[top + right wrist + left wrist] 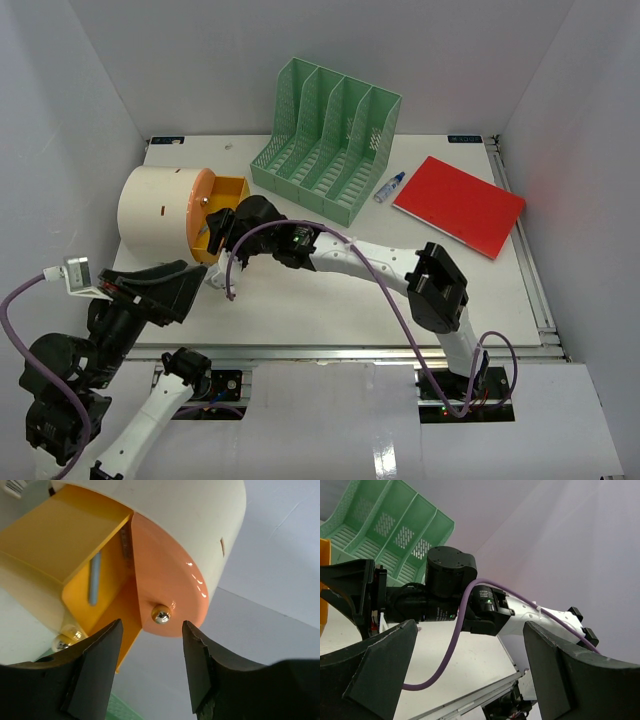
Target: Organize the desk
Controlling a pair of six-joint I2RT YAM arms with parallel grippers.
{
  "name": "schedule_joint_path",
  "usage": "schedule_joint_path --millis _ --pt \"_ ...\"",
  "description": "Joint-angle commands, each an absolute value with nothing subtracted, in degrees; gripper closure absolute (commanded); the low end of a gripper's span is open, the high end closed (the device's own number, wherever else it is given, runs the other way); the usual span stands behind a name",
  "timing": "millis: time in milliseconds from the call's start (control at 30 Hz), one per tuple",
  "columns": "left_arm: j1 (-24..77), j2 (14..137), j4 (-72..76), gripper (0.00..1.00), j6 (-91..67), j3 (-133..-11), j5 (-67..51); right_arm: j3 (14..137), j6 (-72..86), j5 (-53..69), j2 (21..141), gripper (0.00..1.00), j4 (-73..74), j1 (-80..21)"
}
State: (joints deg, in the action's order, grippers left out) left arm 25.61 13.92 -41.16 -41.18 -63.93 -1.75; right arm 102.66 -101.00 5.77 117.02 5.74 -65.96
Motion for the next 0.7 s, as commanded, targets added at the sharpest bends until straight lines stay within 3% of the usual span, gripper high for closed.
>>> schedule_joint_path --millis 0,100,200,300,433,500,667 --pt "25.49 20.61 -37.92 0.06 -42.85 -61.17 -9.8 107.29 -82.77 9.48 108.14 0.49 17.79 -62.57" --pt "25.49 26.75 -35.19 0.19 -44.63 -57.29 -14.28 105.34 -63.98 16.45 103.01 0.55 25.66 -54.69" --pt "25.49 34.45 -30.78 0.31 -44.58 -54.41 -17.79 93.68 -49.59 28.12 93.89 0.61 25.94 -43.43" --pt "25.76 42.27 -26.66 0.35 -42.15 -53.75 -20.21 80.05 -37.92 47.16 85.62 0.56 25.6 -30.17" --pt "30.66 54.26 -22.92 0.35 -33.53 -55.53 -19.14 64.75 -37.03 74.89 80.19 0.41 25.66 -15.67" --pt "35.12 64.83 -23.86 0.28 -25.6 -59.55 -15.95 60.82 -41.64 79.65 76.45 0.33 25.49 -10.12" --pt "47.13 89.89 -32.34 0.18 -8.65 -73.97 -2.9 55.52 -44.49 76.55 68.21 0.24 25.49 -5.8"
